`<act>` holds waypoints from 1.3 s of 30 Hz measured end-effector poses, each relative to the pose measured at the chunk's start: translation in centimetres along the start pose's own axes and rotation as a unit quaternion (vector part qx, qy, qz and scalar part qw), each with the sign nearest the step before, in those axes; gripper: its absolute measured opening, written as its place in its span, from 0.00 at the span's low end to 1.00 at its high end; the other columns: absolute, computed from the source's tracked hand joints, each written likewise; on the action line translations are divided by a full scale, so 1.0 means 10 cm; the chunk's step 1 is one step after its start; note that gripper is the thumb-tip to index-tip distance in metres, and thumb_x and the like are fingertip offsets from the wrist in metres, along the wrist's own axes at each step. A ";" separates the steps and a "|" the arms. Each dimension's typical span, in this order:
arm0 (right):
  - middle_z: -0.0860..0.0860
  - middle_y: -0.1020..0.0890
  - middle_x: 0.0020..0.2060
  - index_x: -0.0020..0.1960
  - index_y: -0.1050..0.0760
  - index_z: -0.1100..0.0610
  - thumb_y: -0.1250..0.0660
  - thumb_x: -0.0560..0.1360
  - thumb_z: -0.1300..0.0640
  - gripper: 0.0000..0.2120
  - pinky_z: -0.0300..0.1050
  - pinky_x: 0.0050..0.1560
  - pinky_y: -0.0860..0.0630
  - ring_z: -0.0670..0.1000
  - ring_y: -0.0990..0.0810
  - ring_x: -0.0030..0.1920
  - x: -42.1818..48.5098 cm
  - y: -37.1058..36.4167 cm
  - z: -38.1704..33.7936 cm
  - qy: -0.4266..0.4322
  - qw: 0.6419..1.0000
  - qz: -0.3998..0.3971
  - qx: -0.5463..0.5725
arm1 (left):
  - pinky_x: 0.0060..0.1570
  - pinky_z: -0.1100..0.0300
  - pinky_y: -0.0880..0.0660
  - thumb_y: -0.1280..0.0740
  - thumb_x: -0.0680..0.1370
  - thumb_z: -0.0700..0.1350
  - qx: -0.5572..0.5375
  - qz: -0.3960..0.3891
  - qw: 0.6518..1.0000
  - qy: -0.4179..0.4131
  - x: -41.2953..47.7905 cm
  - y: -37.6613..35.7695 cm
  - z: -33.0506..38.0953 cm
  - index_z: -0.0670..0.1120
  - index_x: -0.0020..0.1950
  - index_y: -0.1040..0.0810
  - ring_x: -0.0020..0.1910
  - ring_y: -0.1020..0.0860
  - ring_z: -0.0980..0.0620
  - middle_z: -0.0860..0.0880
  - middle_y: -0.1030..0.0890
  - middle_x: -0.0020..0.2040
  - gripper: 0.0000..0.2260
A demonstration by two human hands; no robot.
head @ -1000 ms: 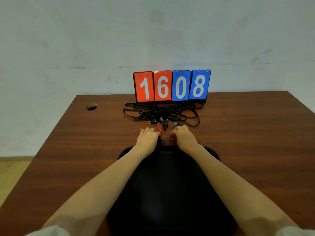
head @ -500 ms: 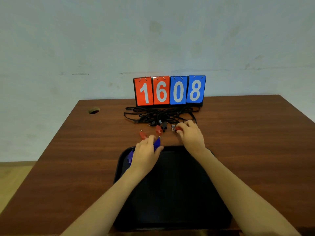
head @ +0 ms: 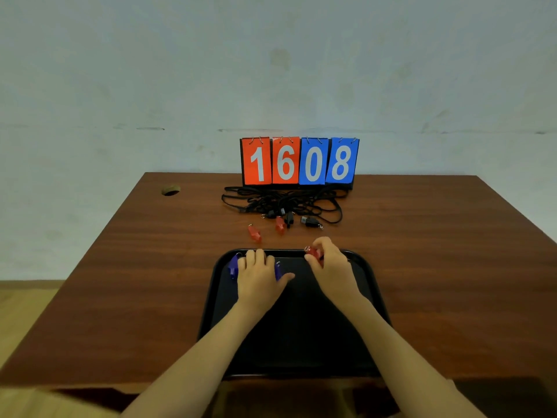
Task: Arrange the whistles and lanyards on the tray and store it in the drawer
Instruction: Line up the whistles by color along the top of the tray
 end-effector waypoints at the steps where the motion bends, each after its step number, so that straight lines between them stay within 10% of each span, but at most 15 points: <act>1: 0.46 0.25 0.41 0.52 0.31 0.54 0.35 0.76 0.57 0.07 0.48 0.42 0.20 0.48 0.21 0.40 -0.01 0.00 0.00 -0.015 1.000 -0.011 0.012 | 0.60 0.53 0.36 0.41 0.74 0.66 -0.013 0.015 1.000 -0.008 -0.02 0.00 -0.01 0.46 0.61 0.27 0.61 0.31 0.46 0.47 0.26 0.59 0.27; 7: 0.53 0.22 0.38 0.51 0.36 0.51 0.39 0.78 0.59 0.06 0.57 0.42 0.19 0.55 0.19 0.39 -0.03 -0.09 0.02 -0.104 0.989 -0.042 0.091 | 0.70 0.52 0.46 0.40 0.79 0.53 -0.029 -0.017 0.992 -0.121 -0.20 -0.01 -0.14 0.51 0.72 0.35 0.72 0.40 0.49 0.51 0.35 0.72 0.22; 14: 0.53 0.24 0.49 0.53 0.30 0.51 0.40 0.79 0.58 0.04 0.42 0.40 0.19 0.50 0.21 0.43 -0.04 -0.22 0.00 -0.113 0.987 -0.107 0.047 | 0.51 0.55 0.31 0.21 0.58 0.56 0.049 0.057 0.991 -0.114 -0.16 -0.13 -0.16 0.52 0.46 0.16 0.45 0.19 0.52 0.56 0.17 0.44 0.19; 39: 0.55 0.28 0.60 0.69 0.33 0.52 0.42 0.79 0.57 0.18 0.45 0.55 0.29 0.55 0.25 0.57 0.15 -0.57 -0.25 -0.048 0.980 -0.182 -0.069 | 0.48 0.53 0.41 0.18 0.55 0.52 0.068 0.010 0.995 -0.070 0.08 -0.11 -0.29 0.53 0.41 0.17 0.40 0.19 0.51 0.56 0.16 0.41 0.18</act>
Point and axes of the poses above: each hand's wrist, its own x-axis towards the middle knuckle, its own y-axis out of the back of the hand, z = x × y, the point moved 2 cm from there along x, towards the middle knuckle
